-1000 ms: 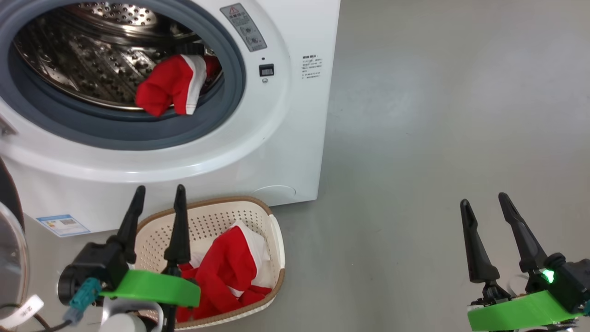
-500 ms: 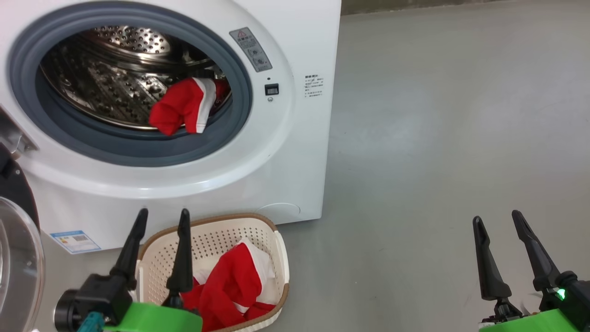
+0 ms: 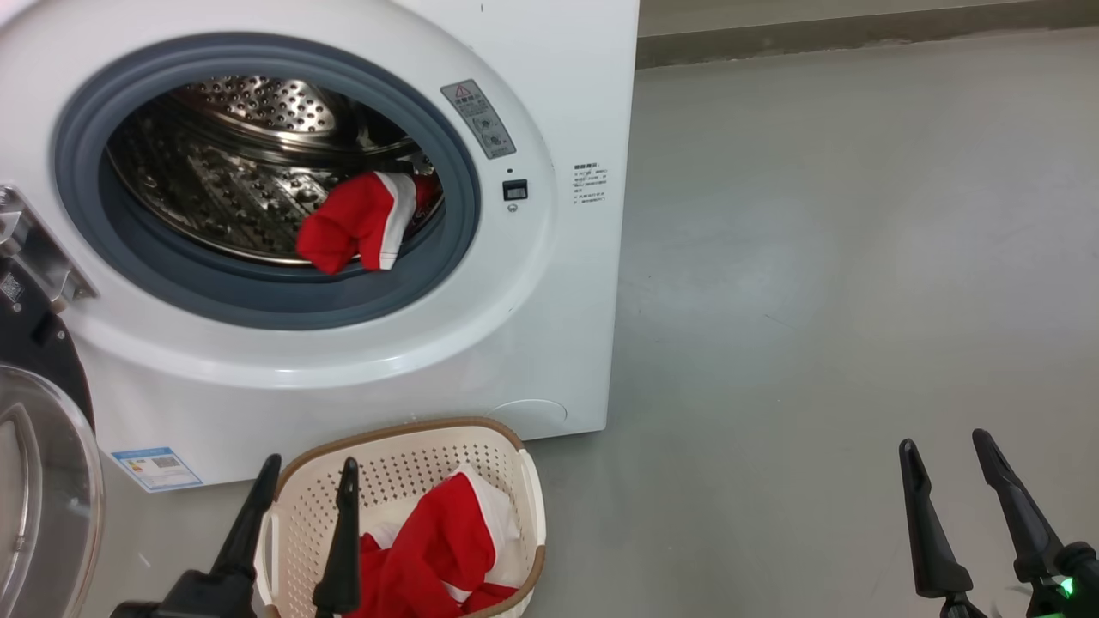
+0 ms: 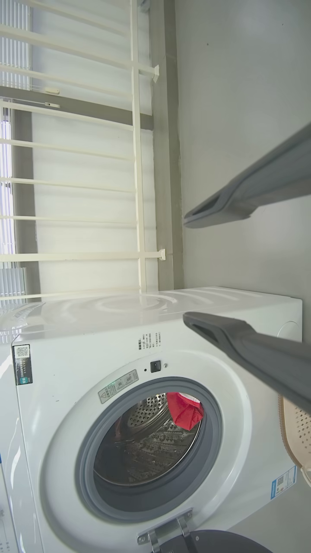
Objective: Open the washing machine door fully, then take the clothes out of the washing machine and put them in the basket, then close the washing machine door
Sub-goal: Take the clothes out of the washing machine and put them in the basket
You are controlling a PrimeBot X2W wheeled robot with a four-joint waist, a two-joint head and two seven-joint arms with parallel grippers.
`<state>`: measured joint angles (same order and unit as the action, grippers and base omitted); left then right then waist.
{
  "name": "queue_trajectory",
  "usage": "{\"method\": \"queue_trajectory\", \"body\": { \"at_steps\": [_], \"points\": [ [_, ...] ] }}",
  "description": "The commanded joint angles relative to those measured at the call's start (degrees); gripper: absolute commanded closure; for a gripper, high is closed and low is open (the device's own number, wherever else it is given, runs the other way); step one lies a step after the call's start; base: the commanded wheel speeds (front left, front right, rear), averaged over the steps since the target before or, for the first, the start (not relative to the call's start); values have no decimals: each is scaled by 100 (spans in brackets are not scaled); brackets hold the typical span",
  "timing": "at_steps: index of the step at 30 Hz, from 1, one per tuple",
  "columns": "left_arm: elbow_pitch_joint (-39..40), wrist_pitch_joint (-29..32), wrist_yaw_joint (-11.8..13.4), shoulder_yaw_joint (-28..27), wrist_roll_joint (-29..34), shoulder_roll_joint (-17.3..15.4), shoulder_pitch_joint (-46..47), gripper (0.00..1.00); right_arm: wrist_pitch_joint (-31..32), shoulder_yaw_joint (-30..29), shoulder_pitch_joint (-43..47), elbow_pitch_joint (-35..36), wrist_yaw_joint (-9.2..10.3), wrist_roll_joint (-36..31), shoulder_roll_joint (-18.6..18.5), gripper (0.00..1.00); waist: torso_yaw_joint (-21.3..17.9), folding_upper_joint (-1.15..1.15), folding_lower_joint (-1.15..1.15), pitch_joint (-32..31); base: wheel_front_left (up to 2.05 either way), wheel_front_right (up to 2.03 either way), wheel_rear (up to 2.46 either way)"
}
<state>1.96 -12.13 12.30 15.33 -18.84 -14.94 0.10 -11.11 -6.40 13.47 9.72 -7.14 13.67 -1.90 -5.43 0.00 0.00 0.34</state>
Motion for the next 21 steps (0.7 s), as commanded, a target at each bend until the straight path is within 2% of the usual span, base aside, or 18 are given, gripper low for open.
{"method": "queue_trajectory", "body": {
  "at_steps": [1, 21],
  "points": [
    [180, 17, 66, -166, 63, -110, 93, 0, 2, 129, -88, 181, -35, 6, -98, 0, 5, 0, 0, -3, 0, 0, 0],
    [366, 118, 219, -107, 43, -106, 31, 0, 74, 210, -90, 333, -35, -9, -98, 0, 47, 0, 0, 177, 0, 0, 0]
  ]
}}
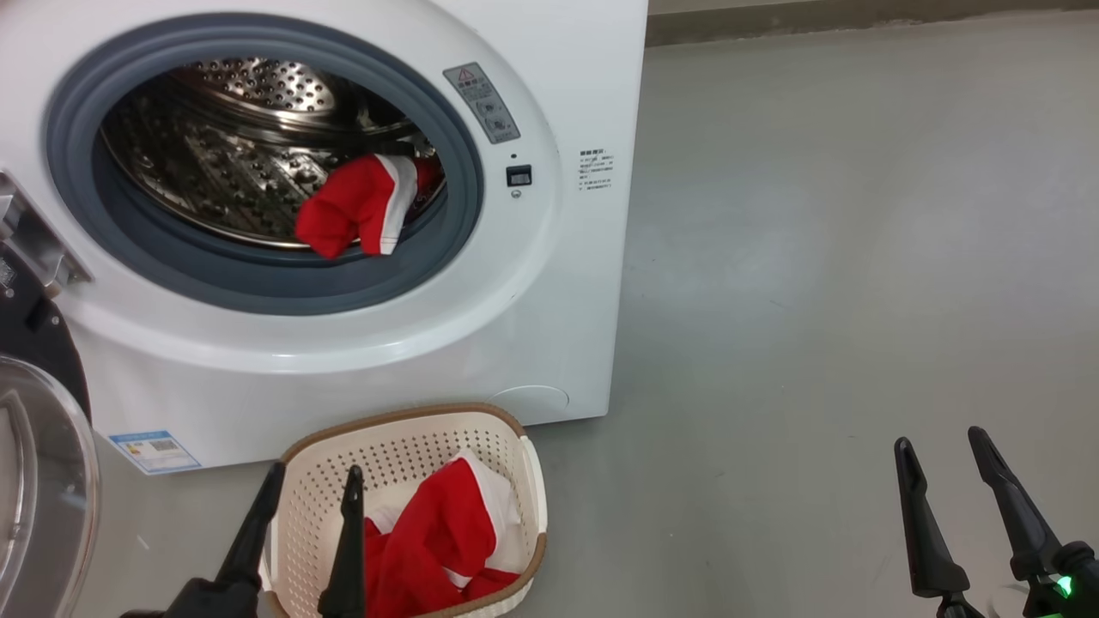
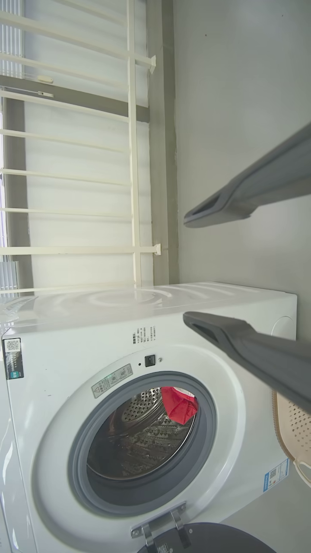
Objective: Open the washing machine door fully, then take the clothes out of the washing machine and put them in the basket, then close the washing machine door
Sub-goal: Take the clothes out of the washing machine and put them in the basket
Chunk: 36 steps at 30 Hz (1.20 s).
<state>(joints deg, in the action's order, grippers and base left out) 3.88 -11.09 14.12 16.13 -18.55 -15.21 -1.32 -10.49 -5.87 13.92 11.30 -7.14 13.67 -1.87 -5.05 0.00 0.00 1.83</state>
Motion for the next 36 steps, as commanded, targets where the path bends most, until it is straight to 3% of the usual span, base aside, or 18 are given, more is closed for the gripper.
{"method": "queue_trajectory", "body": {
  "at_steps": [1, 20, 36],
  "points": [
    [168, 11, 37, -184, 8, -75, 180, 0, 11, 161, -144, 174, -35, -13, -100, 0, 12, 0, 0, 44, 0, 0, 0],
    [52, -73, -41, -152, -92, -6, 684, 0, -31, 327, -437, 217, -35, -56, -100, 0, 138, 0, 0, 738, 0, 0, 0],
    [-323, 13, -87, -258, -131, -32, 1797, 0, -204, 588, -947, -48, -35, -46, -100, 0, -75, 0, 0, 1482, 0, 0, 0]
  ]
}}
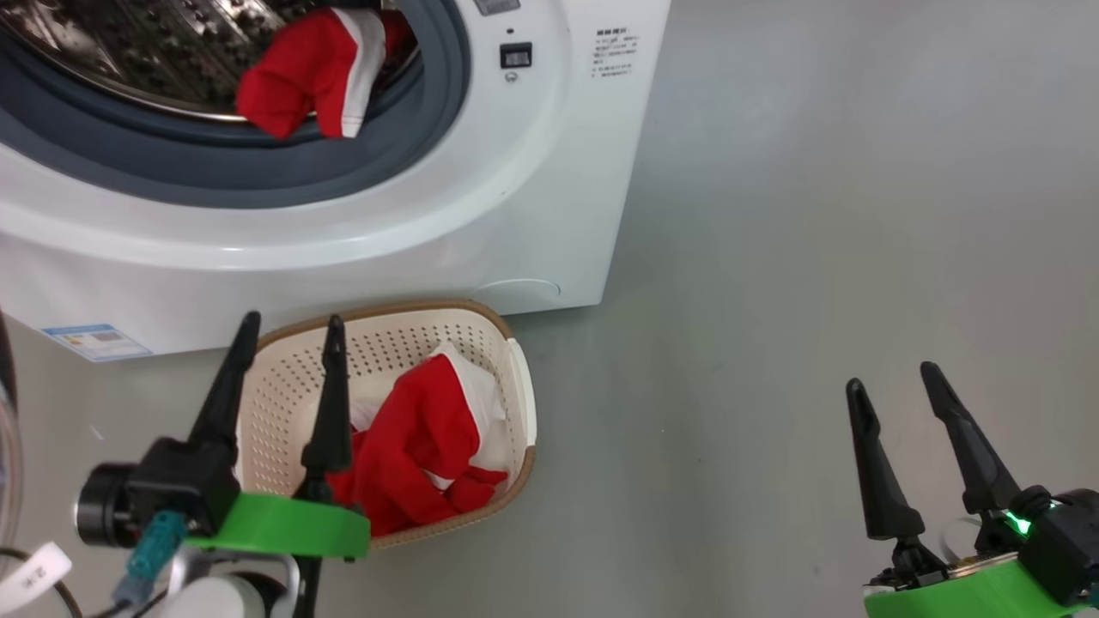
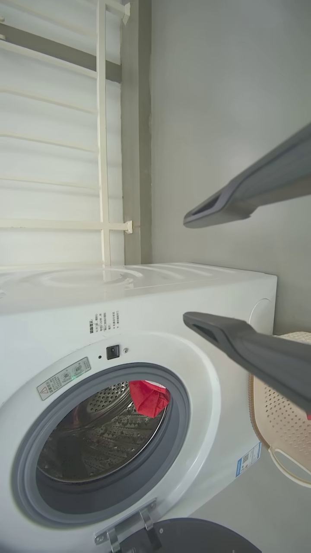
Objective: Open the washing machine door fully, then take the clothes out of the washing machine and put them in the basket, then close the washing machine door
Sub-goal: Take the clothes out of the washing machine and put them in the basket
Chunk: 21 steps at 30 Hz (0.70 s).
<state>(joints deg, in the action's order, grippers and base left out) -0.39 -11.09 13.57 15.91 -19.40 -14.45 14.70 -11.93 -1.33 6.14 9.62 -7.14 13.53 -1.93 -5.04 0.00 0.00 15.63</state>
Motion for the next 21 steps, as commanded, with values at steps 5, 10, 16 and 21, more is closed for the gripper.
{"method": "queue_trajectory", "body": {
  "at_steps": [5, 10, 16, 21],
  "points": [
    [-153, -17, -94, -361, -169, -118, 590, 0, -115, 196, -305, 54, -35, -8, -95, 0, -165, 0, 0, 313, 0, 0, 0],
    [-494, -50, -204, -506, -296, -189, 1053, 0, -156, 255, -447, 27, -35, 12, -95, 0, -247, 0, 0, 549, 0, 0, 0],
    [-867, -17, -273, -563, -317, -264, 1699, 0, -185, 343, -602, -21, -35, 19, -95, 0, -324, 0, 0, 810, 0, 0, 0],
    [-1169, 23, -374, -597, -383, -306, 2172, 0, -203, 389, -700, -52, -35, 15, -95, 0, -371, 0, 0, 960, 0, 0, 0]
  ]
}}
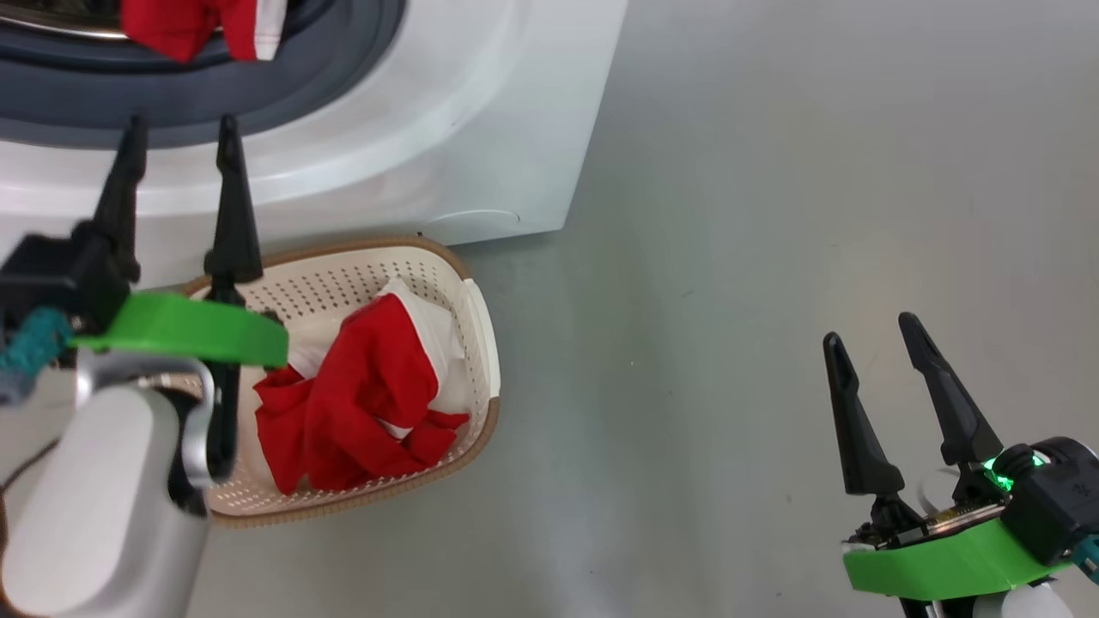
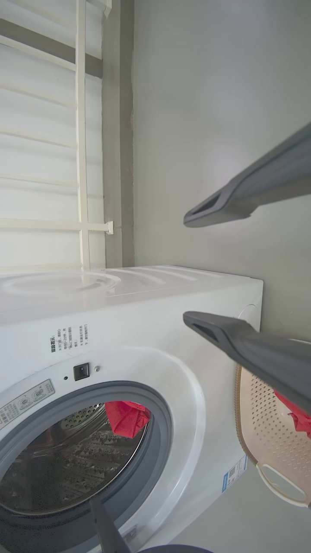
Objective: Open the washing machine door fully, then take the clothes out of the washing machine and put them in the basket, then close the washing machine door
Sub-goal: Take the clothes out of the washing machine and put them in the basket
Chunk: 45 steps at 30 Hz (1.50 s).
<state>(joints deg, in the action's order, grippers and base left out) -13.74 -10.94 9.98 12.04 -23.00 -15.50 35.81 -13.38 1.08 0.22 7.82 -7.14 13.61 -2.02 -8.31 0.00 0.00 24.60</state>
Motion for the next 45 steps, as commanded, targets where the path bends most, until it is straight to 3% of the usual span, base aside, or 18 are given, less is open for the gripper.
{"method": "queue_trajectory", "body": {
  "at_steps": [1, 26, 45],
  "points": [
    [75, 30, -40, -203, -18, -227, 182, 0, -63, 154, -129, 120, -35, 8, -86, 0, -56, 0, 0, 97, 0, 0, 0],
    [-2628, 129, -537, -285, -95, -700, 3103, 0, -149, 585, -658, -168, -35, 96, -86, 0, -483, 0, 0, 804, 0, 0, 0],
    [-4426, 423, -847, 34, -14, -803, 4074, 0, -160, 825, -560, -275, -35, 9, -86, 0, -765, 0, 0, 834, 0, 0, 0]
  ]
}}
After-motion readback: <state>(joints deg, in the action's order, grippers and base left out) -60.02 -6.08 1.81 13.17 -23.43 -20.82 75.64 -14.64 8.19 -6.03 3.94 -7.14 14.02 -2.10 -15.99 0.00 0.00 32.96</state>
